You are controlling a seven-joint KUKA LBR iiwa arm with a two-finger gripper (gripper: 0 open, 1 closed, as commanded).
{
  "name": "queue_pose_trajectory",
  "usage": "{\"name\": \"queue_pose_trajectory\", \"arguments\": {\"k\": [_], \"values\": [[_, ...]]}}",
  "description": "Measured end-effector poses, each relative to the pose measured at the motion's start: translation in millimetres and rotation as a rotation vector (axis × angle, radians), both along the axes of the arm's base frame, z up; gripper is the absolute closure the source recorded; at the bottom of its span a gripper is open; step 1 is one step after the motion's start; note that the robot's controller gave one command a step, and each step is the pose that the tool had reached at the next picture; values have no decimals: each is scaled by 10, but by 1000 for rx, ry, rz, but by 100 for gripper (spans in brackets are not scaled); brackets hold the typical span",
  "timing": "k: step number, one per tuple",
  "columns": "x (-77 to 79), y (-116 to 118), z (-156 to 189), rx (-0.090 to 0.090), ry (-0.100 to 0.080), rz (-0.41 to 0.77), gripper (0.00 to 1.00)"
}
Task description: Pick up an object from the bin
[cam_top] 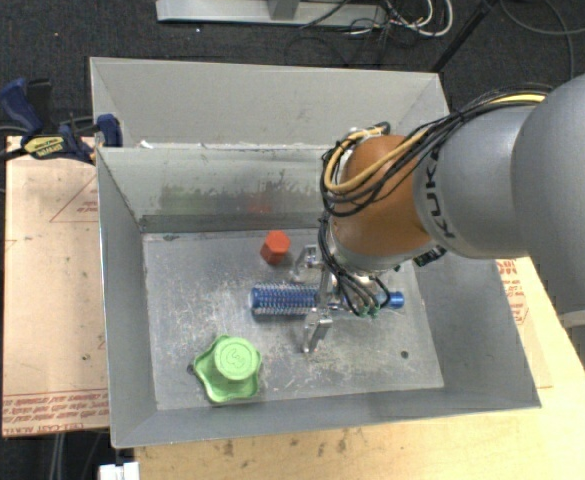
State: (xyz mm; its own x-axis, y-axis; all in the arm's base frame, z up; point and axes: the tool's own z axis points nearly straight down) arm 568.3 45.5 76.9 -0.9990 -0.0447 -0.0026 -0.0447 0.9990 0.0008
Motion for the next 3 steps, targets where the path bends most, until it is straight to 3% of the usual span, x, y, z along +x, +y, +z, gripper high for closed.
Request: {"name": "queue_pose_trajectory", "arguments": {"k": [3], "values": [[35, 6, 38, 1, -1, -3, 0]]}}
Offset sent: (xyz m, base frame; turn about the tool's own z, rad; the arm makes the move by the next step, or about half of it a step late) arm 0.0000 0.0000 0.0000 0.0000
